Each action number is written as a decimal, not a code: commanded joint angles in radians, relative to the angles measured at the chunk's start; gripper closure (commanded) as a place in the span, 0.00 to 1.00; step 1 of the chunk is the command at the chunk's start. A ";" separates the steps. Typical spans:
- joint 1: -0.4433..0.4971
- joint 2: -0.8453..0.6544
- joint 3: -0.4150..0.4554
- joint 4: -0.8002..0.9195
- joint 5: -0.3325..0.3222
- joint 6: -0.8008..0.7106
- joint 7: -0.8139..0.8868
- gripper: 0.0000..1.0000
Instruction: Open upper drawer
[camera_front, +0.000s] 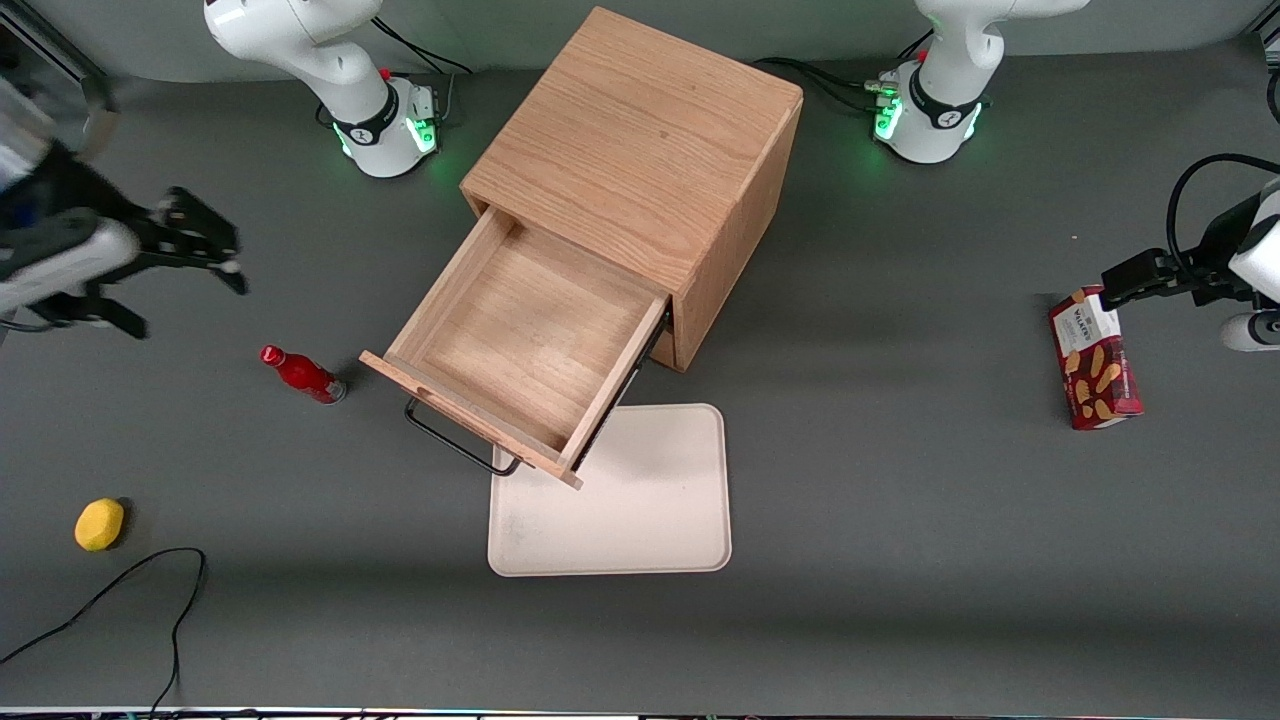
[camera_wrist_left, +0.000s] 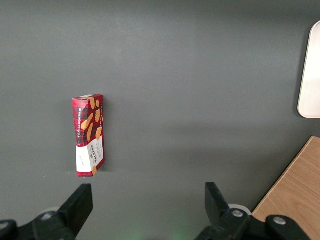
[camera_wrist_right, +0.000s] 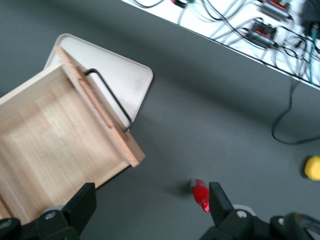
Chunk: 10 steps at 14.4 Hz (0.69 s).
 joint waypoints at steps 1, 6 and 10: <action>-0.098 -0.080 0.032 -0.097 -0.009 0.004 0.020 0.00; -0.216 -0.117 0.059 -0.141 -0.009 0.006 0.024 0.00; -0.230 -0.135 0.053 -0.203 -0.041 0.013 0.021 0.00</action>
